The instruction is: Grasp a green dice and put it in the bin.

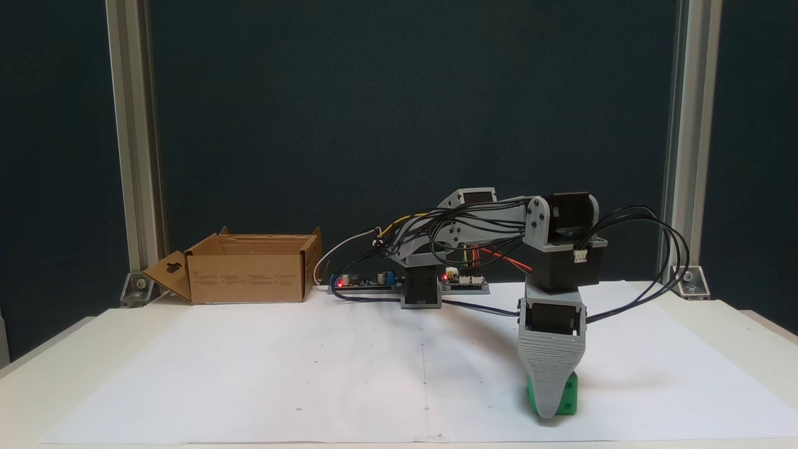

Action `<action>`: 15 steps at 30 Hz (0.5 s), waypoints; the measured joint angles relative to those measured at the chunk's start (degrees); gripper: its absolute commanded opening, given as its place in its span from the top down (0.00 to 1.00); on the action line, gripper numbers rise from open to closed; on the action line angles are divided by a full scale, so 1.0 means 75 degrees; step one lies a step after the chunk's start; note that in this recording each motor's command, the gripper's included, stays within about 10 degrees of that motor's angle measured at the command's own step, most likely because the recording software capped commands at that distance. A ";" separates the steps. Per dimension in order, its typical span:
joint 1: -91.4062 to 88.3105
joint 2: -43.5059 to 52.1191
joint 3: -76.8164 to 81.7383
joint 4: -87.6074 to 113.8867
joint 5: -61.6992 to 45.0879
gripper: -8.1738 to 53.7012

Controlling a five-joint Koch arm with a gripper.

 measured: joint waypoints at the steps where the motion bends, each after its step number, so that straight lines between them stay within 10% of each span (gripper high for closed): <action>1: 0.0000 0.0000 0.0000 -0.0023 0.0000 0.22; 15: 0.0000 -0.0070 0.0000 -0.0082 0.0000 0.25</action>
